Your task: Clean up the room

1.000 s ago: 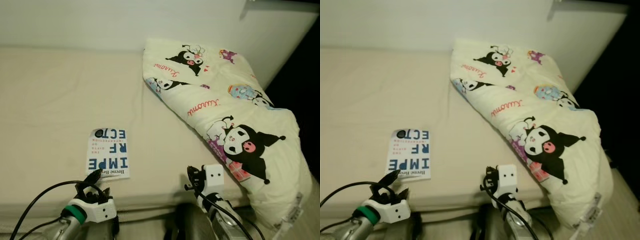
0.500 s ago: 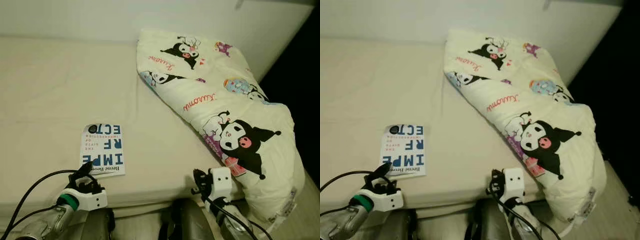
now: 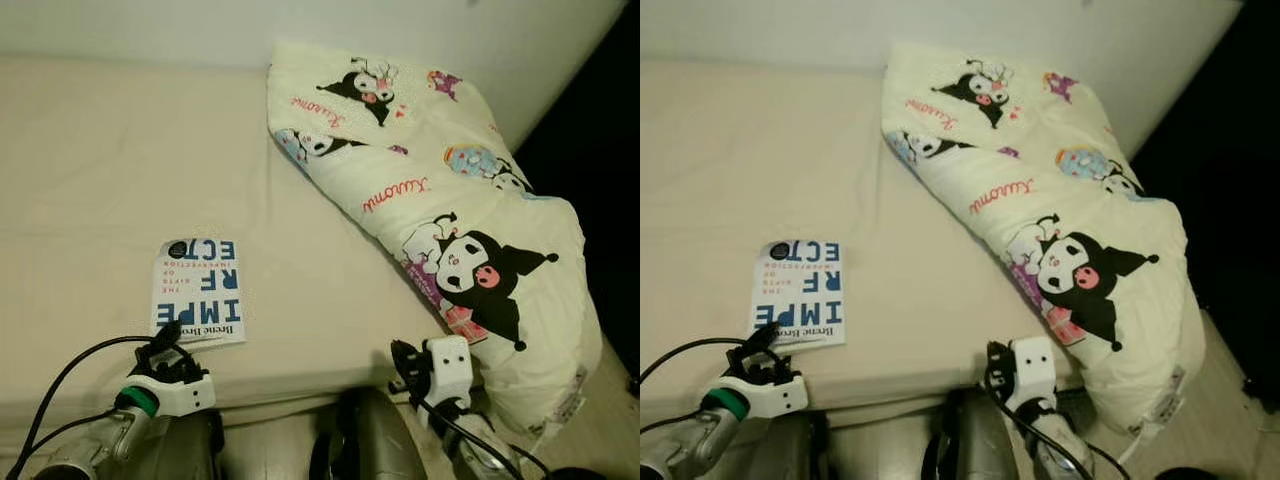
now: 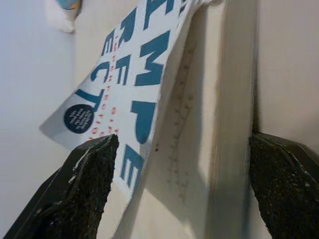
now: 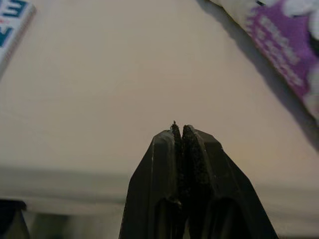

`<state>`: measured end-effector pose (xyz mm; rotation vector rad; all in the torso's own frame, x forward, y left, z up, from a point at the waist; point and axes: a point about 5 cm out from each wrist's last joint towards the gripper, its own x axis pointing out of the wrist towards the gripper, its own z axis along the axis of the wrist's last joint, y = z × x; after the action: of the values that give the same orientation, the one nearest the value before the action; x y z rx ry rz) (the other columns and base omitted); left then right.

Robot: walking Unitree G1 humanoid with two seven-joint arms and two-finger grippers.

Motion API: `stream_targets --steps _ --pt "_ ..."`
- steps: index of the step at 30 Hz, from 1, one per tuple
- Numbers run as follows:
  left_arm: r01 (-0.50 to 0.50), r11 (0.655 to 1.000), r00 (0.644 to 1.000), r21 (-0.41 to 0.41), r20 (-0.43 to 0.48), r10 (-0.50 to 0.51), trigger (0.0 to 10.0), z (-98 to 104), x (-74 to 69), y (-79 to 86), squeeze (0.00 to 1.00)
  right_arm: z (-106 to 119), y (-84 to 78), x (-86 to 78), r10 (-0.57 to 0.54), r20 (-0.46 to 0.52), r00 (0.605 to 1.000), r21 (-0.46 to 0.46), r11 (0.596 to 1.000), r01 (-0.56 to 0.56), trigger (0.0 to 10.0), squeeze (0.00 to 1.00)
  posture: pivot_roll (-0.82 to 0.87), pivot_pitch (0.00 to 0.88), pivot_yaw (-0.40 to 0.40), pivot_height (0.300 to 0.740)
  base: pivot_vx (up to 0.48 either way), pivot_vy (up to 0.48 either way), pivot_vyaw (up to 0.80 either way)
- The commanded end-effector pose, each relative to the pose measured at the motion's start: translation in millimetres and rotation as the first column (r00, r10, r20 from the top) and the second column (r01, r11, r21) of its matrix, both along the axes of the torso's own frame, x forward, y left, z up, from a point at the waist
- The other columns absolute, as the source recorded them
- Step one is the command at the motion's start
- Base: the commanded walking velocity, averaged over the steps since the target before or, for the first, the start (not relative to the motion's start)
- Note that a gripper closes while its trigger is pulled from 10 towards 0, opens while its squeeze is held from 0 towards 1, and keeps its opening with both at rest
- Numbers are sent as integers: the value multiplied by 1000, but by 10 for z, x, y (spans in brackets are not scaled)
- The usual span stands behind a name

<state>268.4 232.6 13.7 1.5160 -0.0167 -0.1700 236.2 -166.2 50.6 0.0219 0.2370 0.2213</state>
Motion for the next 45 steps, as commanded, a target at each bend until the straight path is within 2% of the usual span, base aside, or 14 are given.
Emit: stream_targets --steps 1,2,6,10,18,27,28,29,30,36,37,38,39,45 --pt "-4 998 1000 62 -3 4 3059 -44 -57 95 0 -23 -29 -53 -2 -30 1000 -5 1000 2 10000 0 -55 193 -123 600 0 0 0" --pt "1 997 1000 77 4 -1 431 -32 -47 114 0 -18 -25 -55 0 -31 1000 -6 1000 0 10000 0 -59 196 -125 600 0 0 0" --pt "-6 993 1000 117 18 4 0 14 -8 182 0 13 -23 -58 3 -30 1000 -7 1000 -3 10000 0 -74 202 -126 600 0 0 0" --pt "-19 990 1000 141 19 16 0 46 28 224 0 35 -43 -60 0 -30 1000 -10 1000 -1 10000 0 -80 204 -126 600 0 0 0" --pt "-8 993 1000 117 21 6 0 57 41 214 0 42 -62 -79 -12 -34 999 -13 1000 12 10000 0 -87 202 -120 600 0 0 0" --pt "-38 994 997 102 73 30 0 93 52 238 0 39 -24 -80 -5 -42 999 -7 1000 4 10000 0 -78 204 -122 600 0 0 0" --pt "-39 995 996 97 78 32 10000 103 65 230 0 38 -18 -73 -3 -43 999 -6 1000 3 10000 0 -72 201 -121 600 0 0 0" --pt "-45 996 996 77 82 39 10000 112 74 222 0 39 -11 -63 -2 -43 999 -5 1000 2 10000 0 -67 202 -121 600 0 0 0" --pt "-37 997 995 66 90 31 0 120 77 211 0 41 -5 -55 -1 -43 999 -4 1000 1 10000 0 -67 202 -121 600 0 0 0" --pt "-42 998 992 53 120 35 0 156 114 184 0 41 2 -48 0 -42 999 -1 1000 0 10000 0 -61 202 -117 600 0 0 0" --pt "-32 998 991 57 134 24 10000 171 134 156 0 38 4 -51 -1 -43 999 -1 1000 1 10000 0 -61 204 -117 600 0 0 0" --pt "-25 998 989 60 145 16 10000 183 148 135 0 35 6 -52 -1 -44 999 0 1000 1 10000 0 -61 204 -117 600 0 0 0" --pt "-20 999 989 40 146 14 10000 192 163 110 1000 31 12 -54 -1 -46 999 0 1000 1 10000 0 -61 204 -117 600 0 0 0" --pt "-20 1000 989 3 145 19 10000 211 196 74 1000 26 23 -57 1 -47 999 1 1000 -1 10000 0 -71 200 -114 600 0 0 0"
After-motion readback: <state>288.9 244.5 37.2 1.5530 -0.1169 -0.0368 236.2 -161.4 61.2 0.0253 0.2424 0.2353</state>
